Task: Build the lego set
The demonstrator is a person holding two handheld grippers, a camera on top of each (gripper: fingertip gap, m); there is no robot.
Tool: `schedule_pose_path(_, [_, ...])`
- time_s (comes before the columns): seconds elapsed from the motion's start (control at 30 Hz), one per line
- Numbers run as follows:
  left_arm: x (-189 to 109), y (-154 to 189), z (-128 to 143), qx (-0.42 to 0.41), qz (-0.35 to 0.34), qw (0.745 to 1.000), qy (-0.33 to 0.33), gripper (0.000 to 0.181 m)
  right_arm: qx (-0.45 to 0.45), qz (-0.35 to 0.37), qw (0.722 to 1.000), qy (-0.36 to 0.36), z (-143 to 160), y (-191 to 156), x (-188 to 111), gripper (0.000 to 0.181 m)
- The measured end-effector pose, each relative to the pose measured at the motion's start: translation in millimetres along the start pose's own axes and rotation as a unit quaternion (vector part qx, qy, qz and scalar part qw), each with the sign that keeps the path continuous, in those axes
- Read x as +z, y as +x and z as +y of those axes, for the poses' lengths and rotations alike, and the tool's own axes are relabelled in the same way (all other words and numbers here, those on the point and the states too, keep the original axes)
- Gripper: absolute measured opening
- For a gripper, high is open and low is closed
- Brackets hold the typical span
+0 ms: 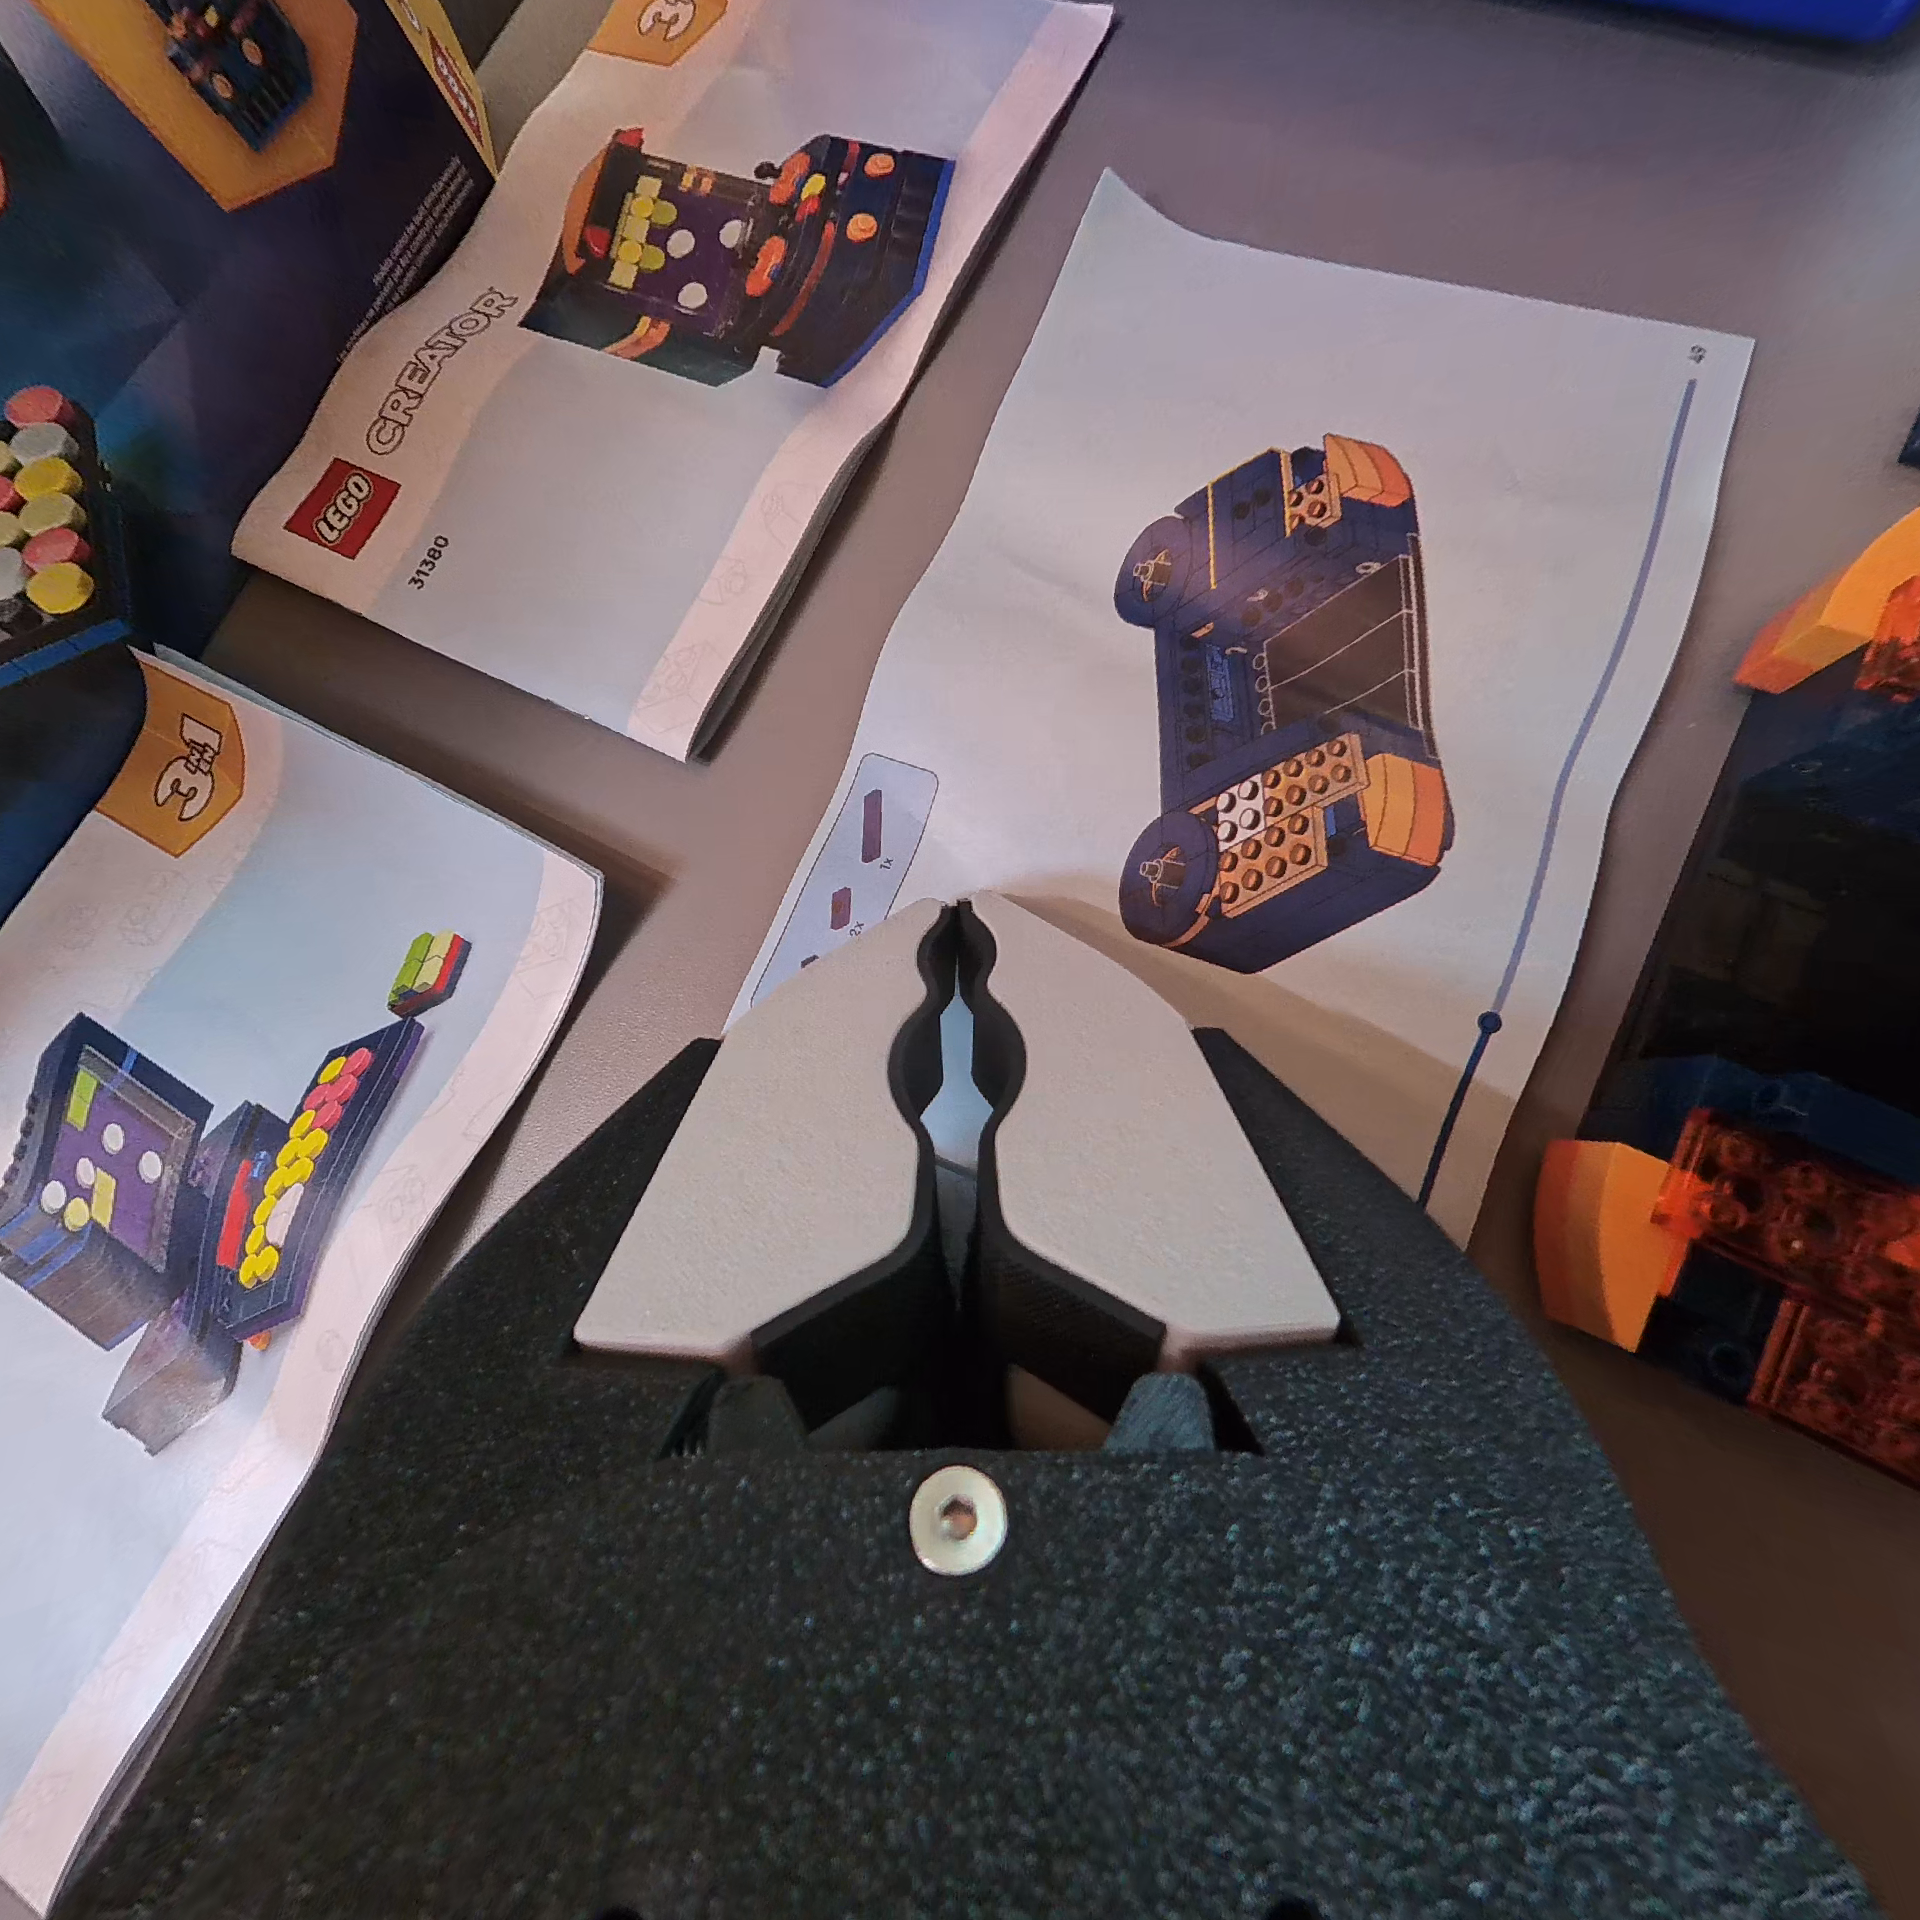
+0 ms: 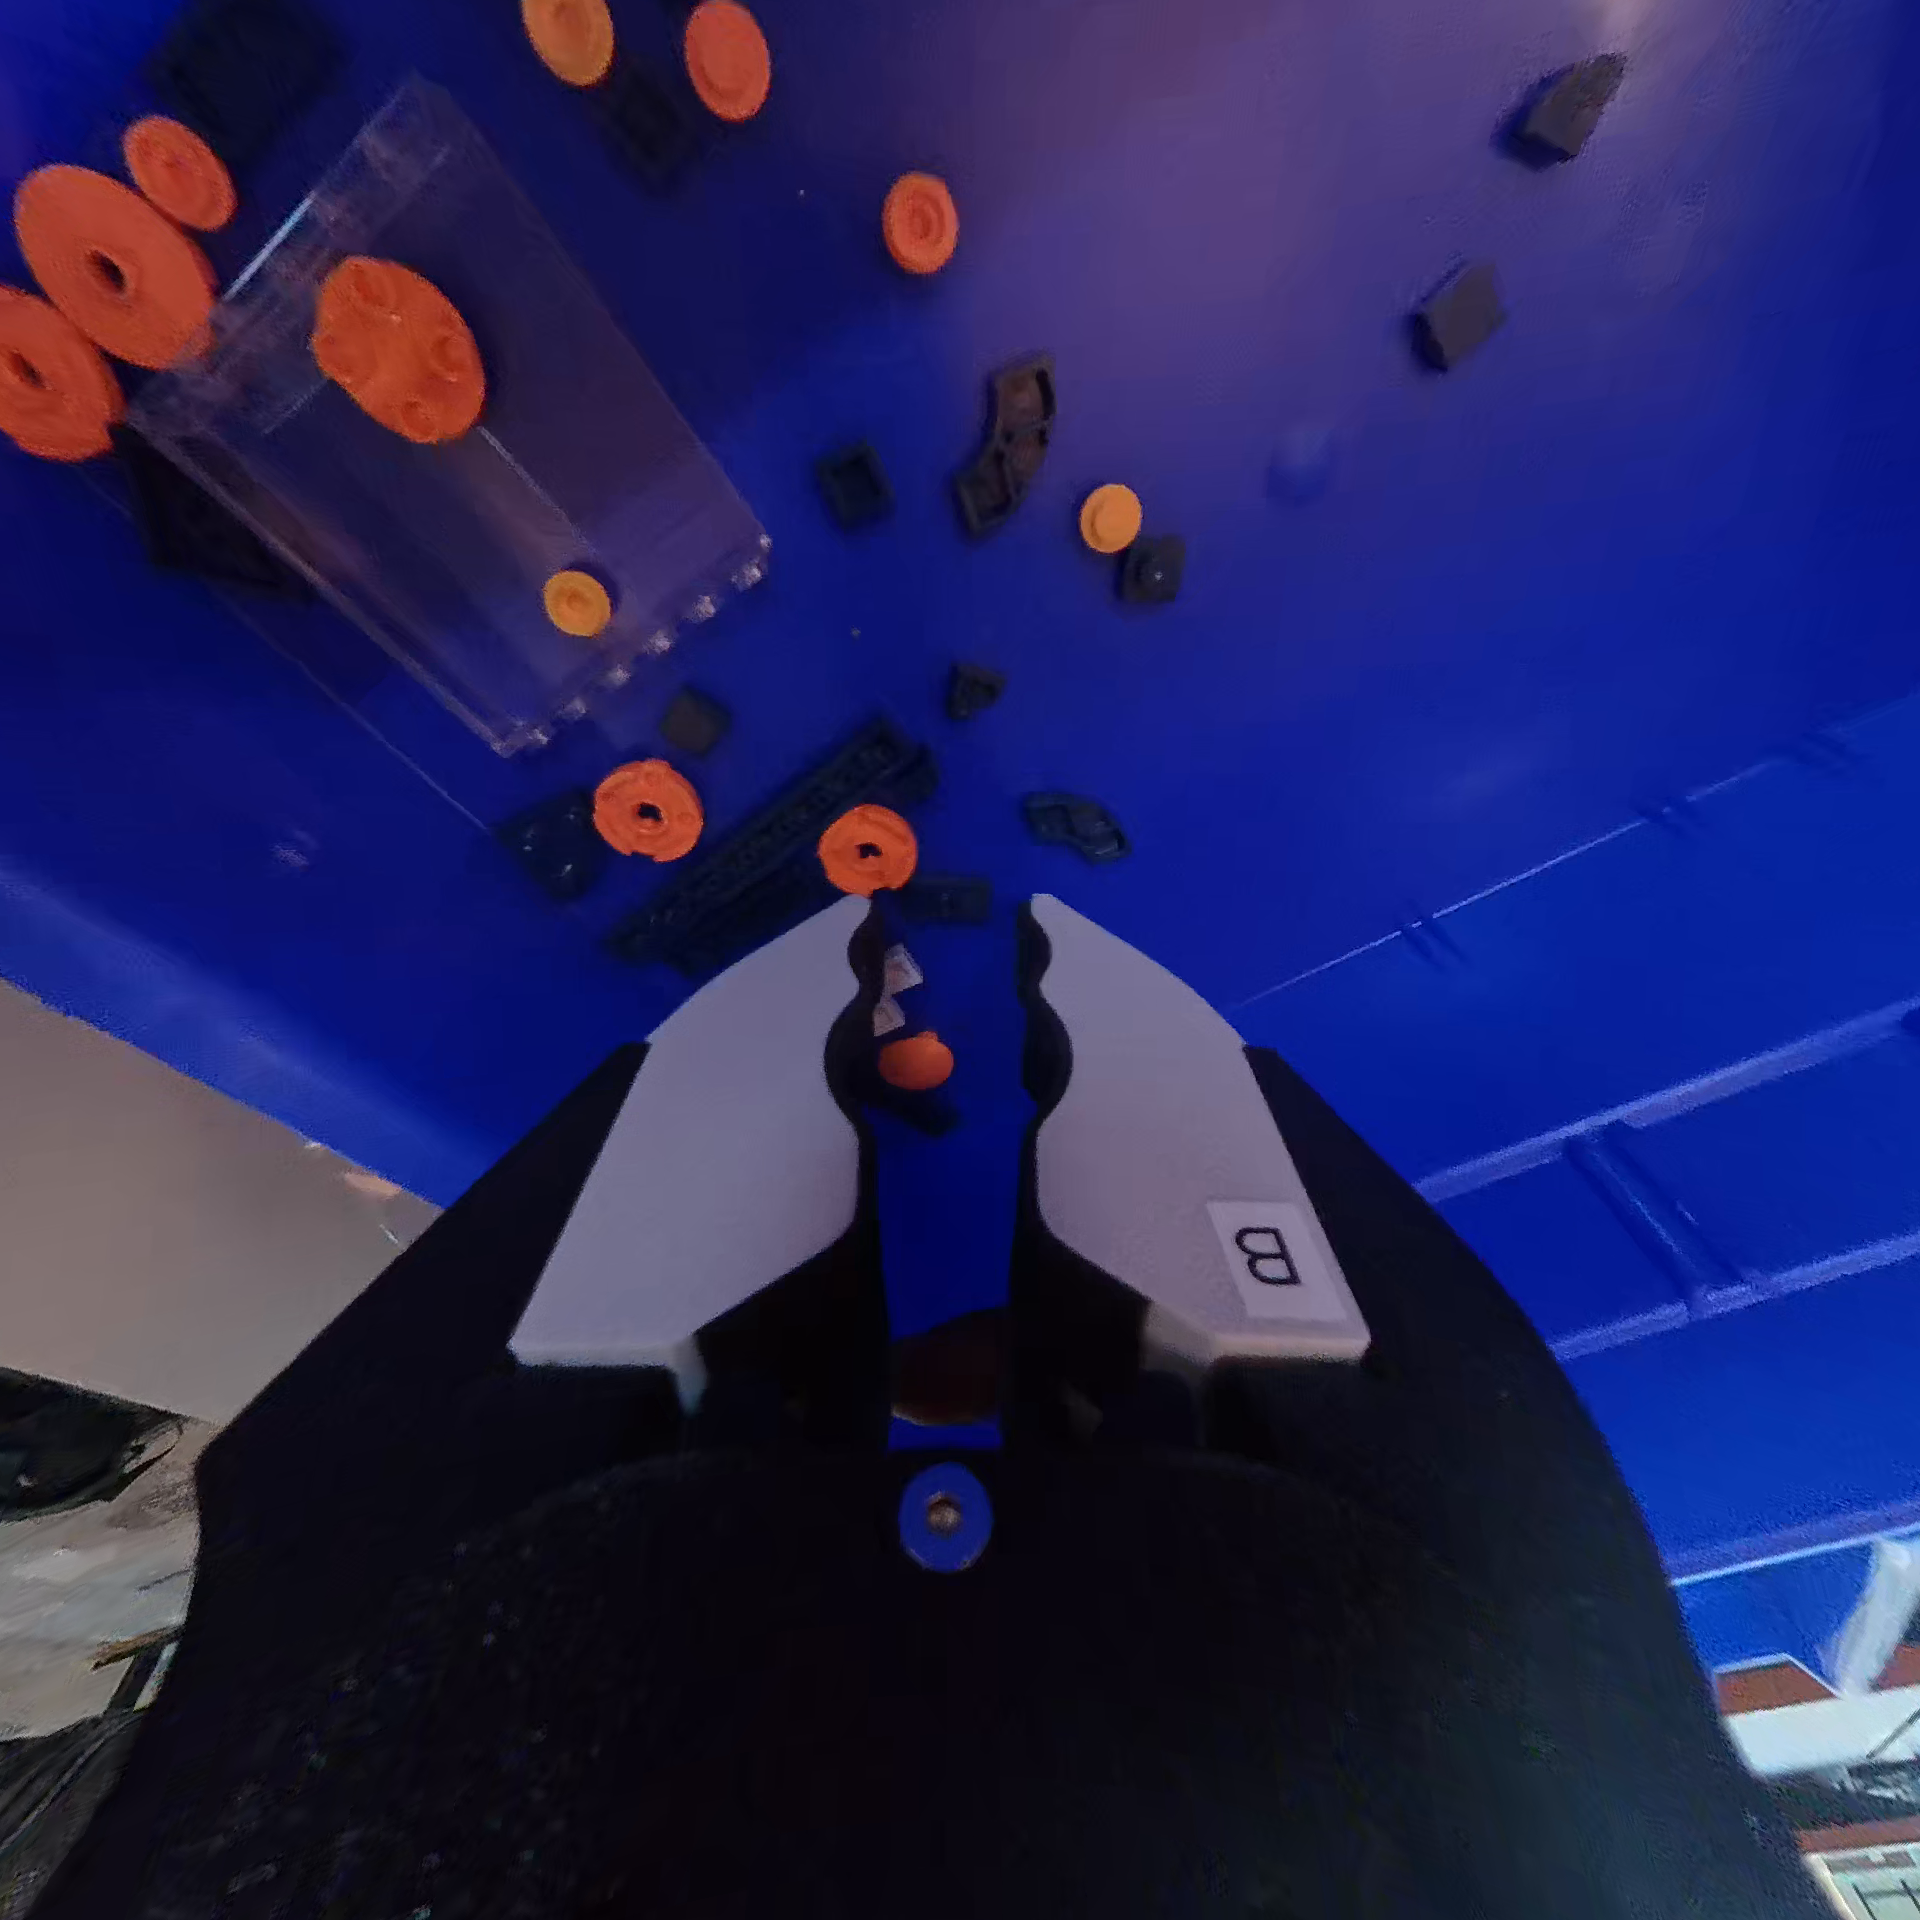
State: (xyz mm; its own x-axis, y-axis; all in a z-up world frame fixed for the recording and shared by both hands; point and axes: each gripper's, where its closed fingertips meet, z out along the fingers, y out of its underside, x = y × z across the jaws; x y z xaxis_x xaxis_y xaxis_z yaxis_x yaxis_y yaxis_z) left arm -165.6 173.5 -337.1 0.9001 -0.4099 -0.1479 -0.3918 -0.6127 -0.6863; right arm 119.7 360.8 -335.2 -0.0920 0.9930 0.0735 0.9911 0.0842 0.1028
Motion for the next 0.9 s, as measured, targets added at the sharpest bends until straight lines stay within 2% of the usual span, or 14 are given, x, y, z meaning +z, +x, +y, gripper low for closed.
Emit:
schedule_pose_path(0.07, [0,0,0,-0.001,0.001,1.000,0.000,0.000,0.000,-0.004,1.000,0.005,-2,-2,0,0.016])
schedule_pose_path(0.2, [0,0,0,0.000,0.000,1.000,0.000,0.000,-0.010,0.012,1.000,0.021,-3,1,-4,0.016])
schedule_pose_path(0.3, [0,0,0,0.000,0.000,1.000,0.000,0.000,-0.024,0.032,0.996,0.075,-7,-8,-30,0.015])
schedule_pose_path(0.37, [0,0,0,0.001,0.000,1.000,-0.001,0.000,-0.062,0.032,0.989,0.134,-15,-33,-57,0.016])
schedule_pose_path(0.47, [0,0,0,0.002,-0.002,1.000,-0.001,0.000,-0.159,-0.014,0.963,0.217,-32,-101,-87,0.015])
schedule_pose_path(0.53, [0,0,0,0.003,-0.002,1.000,-0.001,0.000,-0.215,-0.044,0.949,0.226,-38,-140,-80,0.015])
schedule_pose_path(0.6, [0,0,0,0.004,-0.002,1.000,-0.002,0.000,-0.241,-0.053,0.947,0.204,-38,-159,-56,0.015])
schedule_pose_path(0.7, [0,0,0,0.006,-0.004,1.000,-0.003,0.000,-0.260,-0.045,0.949,0.174,-40,-166,-29,0.015])
schedule_pose_path(0.9, [0,0,0,0.007,-0.003,1.000,-0.002,0.000,-0.278,-0.040,0.945,0.169,-45,-173,-13,0.015])
